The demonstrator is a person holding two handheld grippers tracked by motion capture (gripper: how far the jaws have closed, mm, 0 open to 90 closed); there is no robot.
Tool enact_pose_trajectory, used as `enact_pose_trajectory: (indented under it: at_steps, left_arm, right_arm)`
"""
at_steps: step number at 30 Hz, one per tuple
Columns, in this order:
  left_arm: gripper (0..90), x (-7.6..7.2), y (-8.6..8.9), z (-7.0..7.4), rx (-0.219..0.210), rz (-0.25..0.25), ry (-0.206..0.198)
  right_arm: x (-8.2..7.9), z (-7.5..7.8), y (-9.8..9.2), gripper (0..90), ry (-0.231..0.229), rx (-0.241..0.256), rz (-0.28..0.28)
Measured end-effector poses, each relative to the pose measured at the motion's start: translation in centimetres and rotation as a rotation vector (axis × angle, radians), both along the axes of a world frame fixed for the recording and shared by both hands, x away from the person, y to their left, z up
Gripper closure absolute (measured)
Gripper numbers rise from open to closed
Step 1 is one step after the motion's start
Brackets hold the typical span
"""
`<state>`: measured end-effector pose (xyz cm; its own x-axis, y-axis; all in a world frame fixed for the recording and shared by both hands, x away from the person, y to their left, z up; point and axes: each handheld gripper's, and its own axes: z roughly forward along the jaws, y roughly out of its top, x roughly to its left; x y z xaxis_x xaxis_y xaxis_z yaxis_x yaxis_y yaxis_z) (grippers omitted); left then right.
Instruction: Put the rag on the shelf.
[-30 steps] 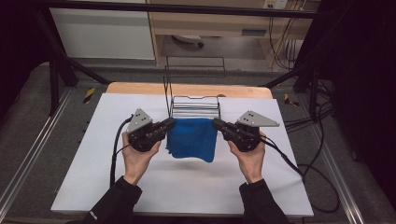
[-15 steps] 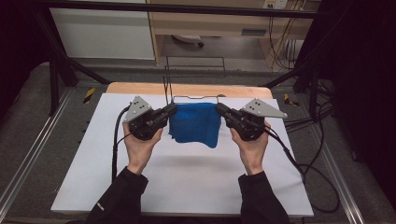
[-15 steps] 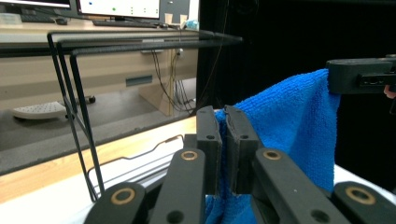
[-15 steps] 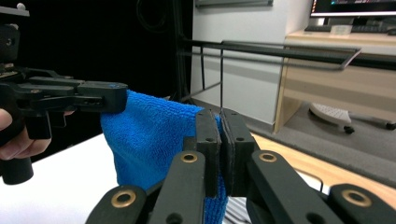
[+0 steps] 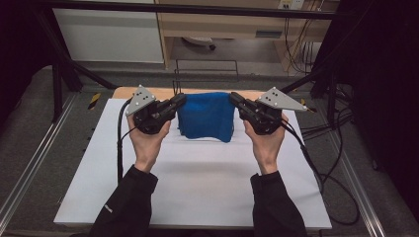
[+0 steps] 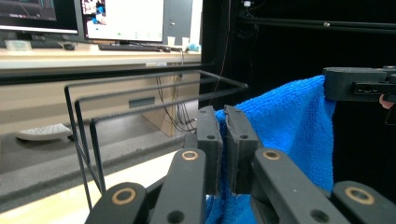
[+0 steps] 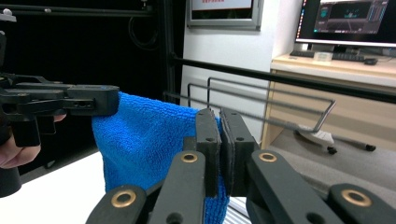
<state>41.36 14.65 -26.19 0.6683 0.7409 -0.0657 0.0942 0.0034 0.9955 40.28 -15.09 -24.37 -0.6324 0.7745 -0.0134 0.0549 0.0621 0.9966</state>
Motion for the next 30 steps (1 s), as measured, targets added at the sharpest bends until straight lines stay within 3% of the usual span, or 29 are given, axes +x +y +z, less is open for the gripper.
enact_pose_trajectory:
  at_steps: [10,21,30]
  left_arm:
    - [85.8,0.8,0.0,2.3,-0.010,0.017,-0.048]
    - [85.8,1.9,-0.1,5.4,-0.026,0.018,-0.099]
    - [85.8,2.5,-0.3,7.6,-0.023,0.031,-0.128]
  right_arm:
    - [0.6,1.8,0.2,87.3,-0.064,0.015,-0.012]
    - [1.7,4.7,0.2,87.3,-0.113,0.006,-0.030]
    - [2.7,6.6,0.1,87.3,-0.136,0.029,-0.031]
